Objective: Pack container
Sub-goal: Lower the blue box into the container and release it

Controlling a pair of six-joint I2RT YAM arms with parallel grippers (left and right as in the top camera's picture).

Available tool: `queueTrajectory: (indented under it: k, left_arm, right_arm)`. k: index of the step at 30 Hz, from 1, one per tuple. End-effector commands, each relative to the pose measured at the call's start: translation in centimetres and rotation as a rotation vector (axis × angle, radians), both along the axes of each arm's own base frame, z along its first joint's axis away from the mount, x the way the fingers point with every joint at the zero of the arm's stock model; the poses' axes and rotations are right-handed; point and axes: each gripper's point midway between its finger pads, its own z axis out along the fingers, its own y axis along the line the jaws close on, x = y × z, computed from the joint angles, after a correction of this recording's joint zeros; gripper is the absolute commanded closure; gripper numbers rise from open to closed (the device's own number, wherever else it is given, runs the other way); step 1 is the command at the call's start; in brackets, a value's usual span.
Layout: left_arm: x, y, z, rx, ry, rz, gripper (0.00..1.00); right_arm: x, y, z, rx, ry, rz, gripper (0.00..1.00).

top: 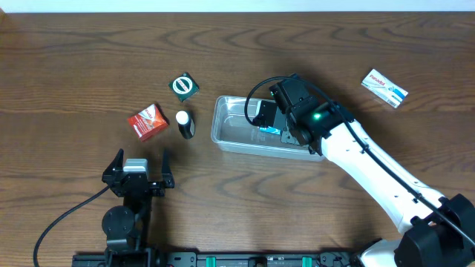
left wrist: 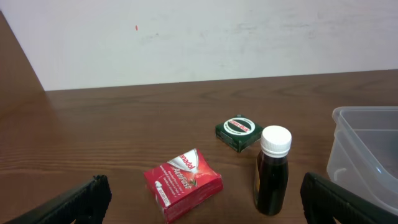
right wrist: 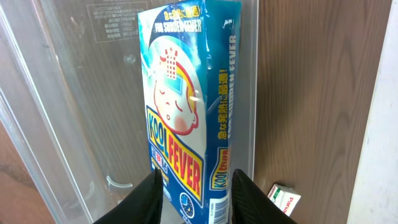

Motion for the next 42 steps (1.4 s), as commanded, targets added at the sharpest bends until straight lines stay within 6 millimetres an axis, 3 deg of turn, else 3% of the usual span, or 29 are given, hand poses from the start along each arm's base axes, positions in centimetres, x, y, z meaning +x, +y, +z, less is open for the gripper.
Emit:
queueTrajectory:
  k: [1, 6, 9, 12, 16, 17, 19, 23, 27, 33, 38, 42]
  left_arm:
    - [-0.1, 0.0, -1.5, -0.012, 0.046, -0.001, 0.02]
    - [-0.1, 0.0, -1.5, -0.012, 0.046, -0.001, 0.02]
    - [-0.1, 0.0, -1.5, -0.012, 0.046, -0.001, 0.02]
    - [-0.1, 0.0, -1.5, -0.012, 0.046, -0.001, 0.02]
    - [-0.1, 0.0, -1.5, -0.012, 0.046, -0.001, 0.02]
    - [-0.1, 0.0, -1.5, -0.012, 0.046, -0.001, 0.02]
    - [-0.1, 0.0, -1.5, -0.012, 0.046, -0.001, 0.02]
    - [-0.1, 0.0, -1.5, -0.012, 0.046, -0.001, 0.02]
    - [-0.1, 0.0, -1.5, -0.012, 0.046, -0.001, 0.02]
    - [-0.1, 0.0, -1.5, -0.012, 0.046, -0.001, 0.02]
    - [-0.1, 0.0, -1.5, -0.012, 0.046, -0.001, 0.02]
    - [-0.1, 0.0, -1.5, -0.012, 0.046, -0.001, 0.02]
  right_arm:
    - [0.1, -0.2, 0.1, 0.015, -0.004, -0.03, 0.65]
    - [0.2, 0.0, 0.1, 0.081, -0.006, -0.144, 0.62]
    - [0.0, 0.4, 0.0, 0.207, 0.01, -0.333, 0.58]
    - [-1.0, 1.8, -0.3, 0.37, 0.093, -0.511, 0.46]
    - [-2.4, 4.6, -0.3, 0.543, 0.239, -0.594, 0.33]
    - [-2.4, 5.1, -0.2, 0.574, 0.251, -0.61, 0.25]
    - [-1.7, 5.3, 0.2, 0.617, 0.232, -0.657, 0.21]
    - [0.9, 5.3, 1.4, 0.704, 0.12, -0.747, 0.27]
    - [2.7, 3.8, 1.6, 0.75, 0.01, -0.94, 0.41]
    - [3.2, 2.4, -1.0, 0.72, -0.023, -1.136, 0.45]
    - [3.5, 2.4, -3.0, 0.68, -0.017, -1.162, 0.46]
    - [3.8, 2.5, -3.3, 0.685, -0.023, -1.161, 0.46]
